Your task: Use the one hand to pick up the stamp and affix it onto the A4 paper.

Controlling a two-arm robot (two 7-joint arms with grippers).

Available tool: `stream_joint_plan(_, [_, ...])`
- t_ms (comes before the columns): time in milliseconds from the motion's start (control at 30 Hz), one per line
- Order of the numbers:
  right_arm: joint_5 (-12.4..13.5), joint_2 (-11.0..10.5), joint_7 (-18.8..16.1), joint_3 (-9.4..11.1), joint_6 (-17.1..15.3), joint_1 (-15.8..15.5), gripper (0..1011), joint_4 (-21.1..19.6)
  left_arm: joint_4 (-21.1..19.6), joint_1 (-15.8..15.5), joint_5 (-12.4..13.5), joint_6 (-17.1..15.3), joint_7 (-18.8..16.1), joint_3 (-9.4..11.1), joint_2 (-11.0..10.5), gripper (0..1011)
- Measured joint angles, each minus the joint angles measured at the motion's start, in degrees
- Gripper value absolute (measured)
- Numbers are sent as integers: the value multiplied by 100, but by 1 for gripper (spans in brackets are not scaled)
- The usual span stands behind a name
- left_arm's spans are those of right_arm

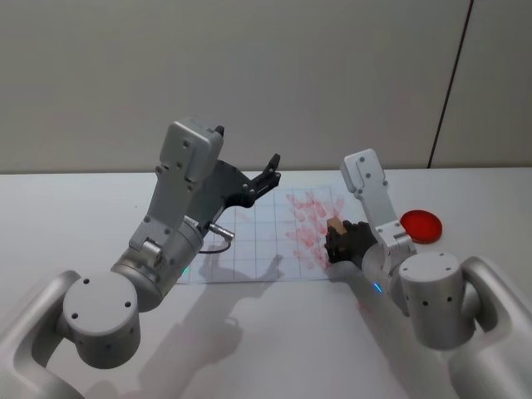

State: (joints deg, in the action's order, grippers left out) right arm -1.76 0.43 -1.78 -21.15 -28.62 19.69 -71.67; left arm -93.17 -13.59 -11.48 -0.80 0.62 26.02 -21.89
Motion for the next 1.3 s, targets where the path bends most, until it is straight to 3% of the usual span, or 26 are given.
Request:
stream_joint_plan(567, [-50,93,63,19,20,120,223,363,0,0,0,0,0,0,0,1001])
stream_joint_plan(1300, [215,123,7,127,69,131,223,502,0,0,0,0,0,0,0,1001])
